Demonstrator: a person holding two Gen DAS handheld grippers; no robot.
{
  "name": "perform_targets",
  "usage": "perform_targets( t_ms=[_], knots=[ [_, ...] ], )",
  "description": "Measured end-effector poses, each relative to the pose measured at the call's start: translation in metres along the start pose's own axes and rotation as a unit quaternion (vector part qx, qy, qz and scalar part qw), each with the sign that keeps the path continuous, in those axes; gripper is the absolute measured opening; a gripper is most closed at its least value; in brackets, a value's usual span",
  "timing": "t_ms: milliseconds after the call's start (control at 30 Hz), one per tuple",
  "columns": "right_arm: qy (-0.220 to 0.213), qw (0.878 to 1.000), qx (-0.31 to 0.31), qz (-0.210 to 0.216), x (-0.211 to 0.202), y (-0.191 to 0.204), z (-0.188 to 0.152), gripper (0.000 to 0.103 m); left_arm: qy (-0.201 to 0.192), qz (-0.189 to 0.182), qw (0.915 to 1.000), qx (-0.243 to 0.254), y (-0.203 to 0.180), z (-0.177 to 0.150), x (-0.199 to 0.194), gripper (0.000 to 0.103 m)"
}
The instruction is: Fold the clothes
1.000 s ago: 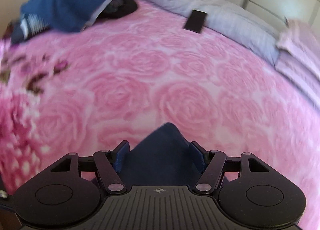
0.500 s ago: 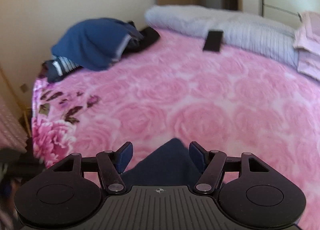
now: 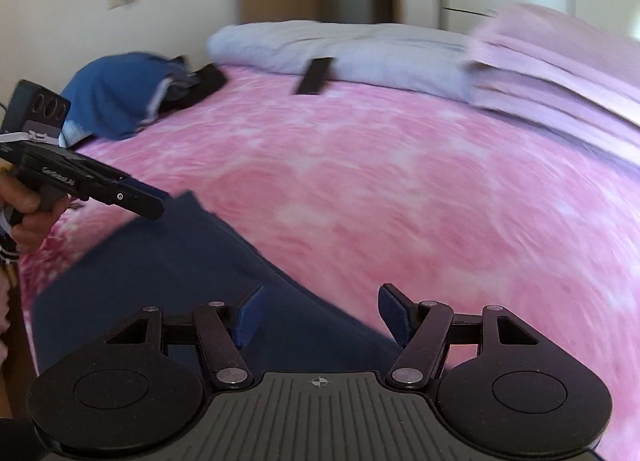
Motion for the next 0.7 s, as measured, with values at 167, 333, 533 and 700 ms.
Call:
perform_targets(
  t_ms=[167, 333, 533, 700],
  knots=[
    [-0.015, 0.997, 0.069, -0.016, -0.027, -0.038, -0.047, 0.066, 0.01, 0.005, 0.9994, 0.034, -0.011, -0.008, 0.015, 0.007],
    [-0.041, 0.997, 0.058, -0.001, -0.044, -0.036, -0.051, 0.066, -0.058, -0.044, 0.9852, 0.155, -0.058, -0.007, -0.011, 0.006],
    [-0.057, 0.994, -0.081, 0.055, -0.038, 0.011, -0.012, 0.071, -0.099, -0.071, 0.9506, 0.286, -0.103, -0.018, -0.043, 0.006],
    [-0.016, 0.974, -0.187, 0.124, -0.002, 0.038, 0.016, 0.072, -0.106, -0.067, 0.9398, 0.318, -0.106, -0.023, -0.05, 0.006]
  ],
)
Point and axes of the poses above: each gripper's, at about its wrist camera, not at the fingertips, and x roughly the way its jaws point, y to its left, z to its top, the point moved 10 cm from there along x, roughly the way its jaws point, and after that the axes turned 12 degrees about y, right-handed, at the moved point
